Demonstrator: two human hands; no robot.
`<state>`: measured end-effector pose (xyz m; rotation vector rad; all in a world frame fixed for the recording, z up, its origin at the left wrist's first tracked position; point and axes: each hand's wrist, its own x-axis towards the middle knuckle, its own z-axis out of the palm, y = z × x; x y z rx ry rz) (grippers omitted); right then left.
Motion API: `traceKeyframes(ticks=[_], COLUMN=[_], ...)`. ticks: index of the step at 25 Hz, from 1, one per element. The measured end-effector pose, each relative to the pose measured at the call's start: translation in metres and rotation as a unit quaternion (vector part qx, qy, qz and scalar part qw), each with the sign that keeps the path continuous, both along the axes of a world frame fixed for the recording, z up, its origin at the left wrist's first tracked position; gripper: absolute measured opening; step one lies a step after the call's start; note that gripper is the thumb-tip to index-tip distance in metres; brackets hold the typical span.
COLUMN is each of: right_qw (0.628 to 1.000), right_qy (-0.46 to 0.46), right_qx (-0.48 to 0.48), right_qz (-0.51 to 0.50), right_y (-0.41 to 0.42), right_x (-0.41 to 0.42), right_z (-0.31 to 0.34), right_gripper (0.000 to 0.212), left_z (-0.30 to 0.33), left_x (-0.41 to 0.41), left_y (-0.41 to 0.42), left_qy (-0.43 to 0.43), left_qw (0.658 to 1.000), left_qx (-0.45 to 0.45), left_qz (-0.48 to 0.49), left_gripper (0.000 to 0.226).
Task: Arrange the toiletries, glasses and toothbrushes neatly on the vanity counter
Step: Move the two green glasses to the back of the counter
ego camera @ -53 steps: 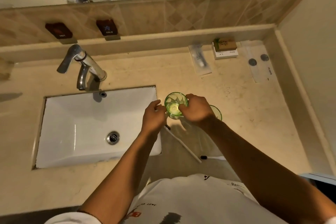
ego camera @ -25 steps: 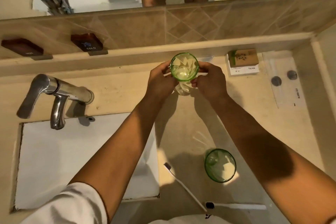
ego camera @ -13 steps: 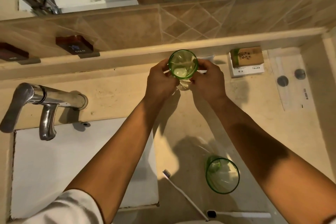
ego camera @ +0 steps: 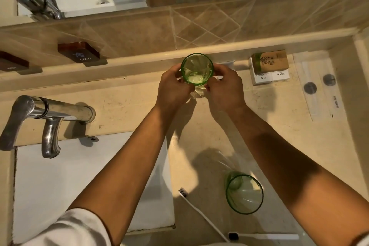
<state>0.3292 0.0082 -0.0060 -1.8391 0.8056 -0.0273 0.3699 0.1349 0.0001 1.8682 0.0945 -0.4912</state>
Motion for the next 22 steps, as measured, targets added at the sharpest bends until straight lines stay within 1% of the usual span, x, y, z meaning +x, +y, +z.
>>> traceKeyframes(ticks=[3, 8, 10, 13, 14, 16, 17, 19, 20, 22], right_qw=[1.000, 1.000, 0.999, 1.000, 0.999, 0.996, 0.995, 0.996, 0.997, 0.996], right_qy=[0.005, 0.006, -0.003, 0.008, 0.013, 0.014, 0.014, 0.023, 0.037, 0.063], right_qx=[0.003, 0.015, 0.031, 0.028, 0.044, 0.088, 0.098, 0.080, 0.058, 0.046], right_qz=[-0.005, -0.014, -0.014, -0.003, -0.009, -0.028, -0.030, -0.024, -0.022, -0.039], right_y=[0.000, 0.001, 0.002, -0.003, -0.006, -0.016, -0.023, -0.041, -0.050, -0.062], right_x=[0.003, 0.003, 0.001, -0.007, -0.014, -0.035, -0.050, -0.088, -0.111, -0.156], right_z=[-0.001, -0.005, -0.004, -0.003, -0.004, -0.005, -0.006, -0.012, -0.015, -0.020], right_gripper=[0.034, 0.035, 0.038, 0.046, 0.047, 0.041, 0.036, 0.025, 0.023, 0.022], left_z=[-0.002, -0.005, -0.004, -0.004, -0.005, -0.005, -0.005, -0.009, -0.011, -0.016], left_x=[0.002, 0.004, 0.001, -0.006, -0.011, -0.028, -0.041, -0.074, -0.094, -0.132], left_y=[0.001, 0.001, 0.000, 0.003, 0.005, 0.012, 0.016, 0.025, 0.028, 0.036], left_qy=[-0.002, -0.001, 0.022, 0.086, 0.103, 0.124, 0.130, 0.150, 0.169, 0.208], left_qw=[1.000, 1.000, 0.999, 0.994, 0.992, 0.989, 0.989, 0.987, 0.985, 0.978], left_qx=[0.002, -0.005, -0.012, 0.002, -0.001, -0.011, -0.008, -0.002, 0.000, 0.012], left_qz=[-0.001, 0.000, 0.021, 0.062, 0.069, 0.077, 0.075, 0.057, 0.041, 0.007], left_gripper=[0.057, 0.053, 0.051, 0.065, 0.065, 0.056, 0.045, 0.022, 0.019, 0.022])
